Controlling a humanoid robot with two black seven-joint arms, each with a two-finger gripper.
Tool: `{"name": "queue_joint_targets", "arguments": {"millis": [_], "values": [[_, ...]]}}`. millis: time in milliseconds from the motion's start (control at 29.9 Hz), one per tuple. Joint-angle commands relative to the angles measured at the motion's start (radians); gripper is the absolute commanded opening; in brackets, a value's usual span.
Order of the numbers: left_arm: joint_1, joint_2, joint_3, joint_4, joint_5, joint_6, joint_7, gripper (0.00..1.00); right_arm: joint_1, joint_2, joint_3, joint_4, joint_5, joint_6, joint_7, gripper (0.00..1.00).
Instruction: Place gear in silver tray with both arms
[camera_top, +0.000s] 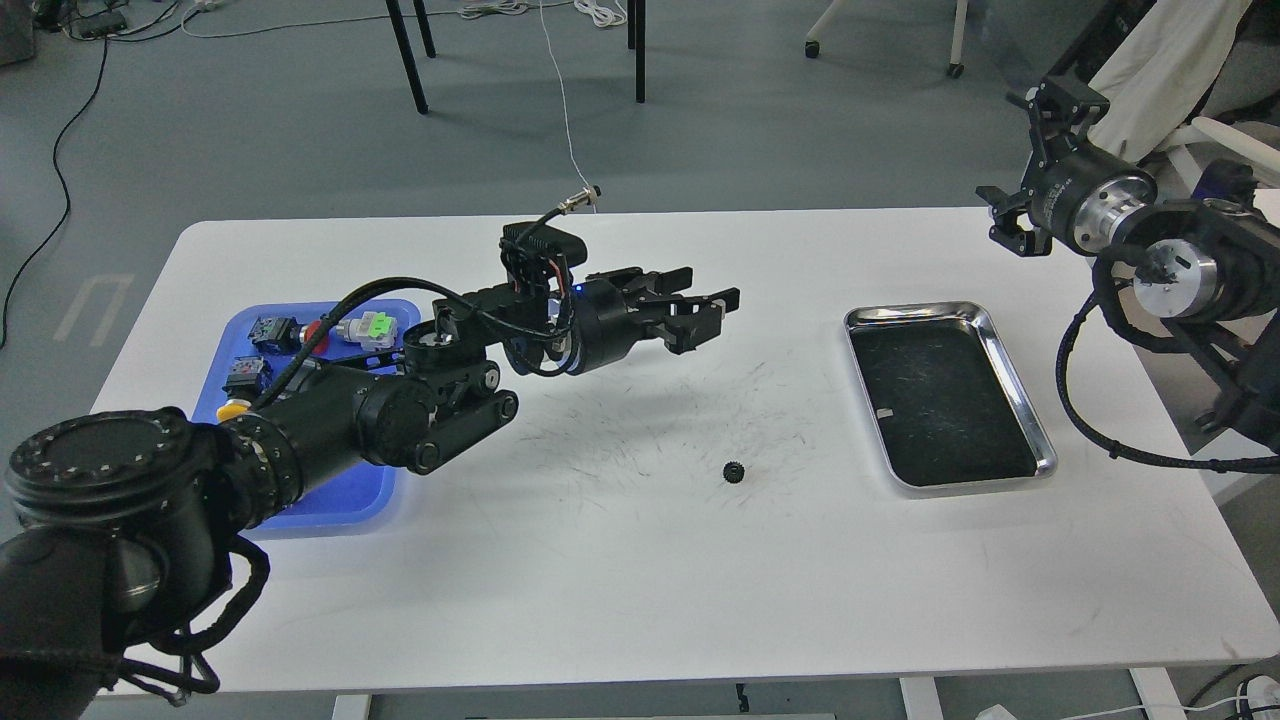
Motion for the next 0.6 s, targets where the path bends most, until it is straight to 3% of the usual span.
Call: {"name": "queue_joint_targets", "arguments": {"millis": [0, 201, 334, 569], "values": [[-0.022, 0.000, -0.003, 0.023, -0.103, 0.001, 0.000, 0.83, 0.016, 0.003, -0.002, 0.000, -0.027, -0.001, 0.000, 0.99], [-0.060, 0.000, -0.006, 0.100, -0.374, -0.003, 0.000, 0.87, 0.049, 0.008, -0.003, 0.002, -0.155, -0.006, 0.004, 0.98], [-0.079, 0.054, 0.006, 0.142, -0.609, -0.014, 0.000, 0.96, 0.084, 0.011, -0.052, 0.029, -0.303, -0.006, 0.006, 0.98], [-0.080, 0.212, -0.018, 0.206, -0.710, -0.140, 0.000, 0.96, 0.197, 0.017, -0.198, 0.040, -0.383, -0.006, 0.006, 0.98]]}}
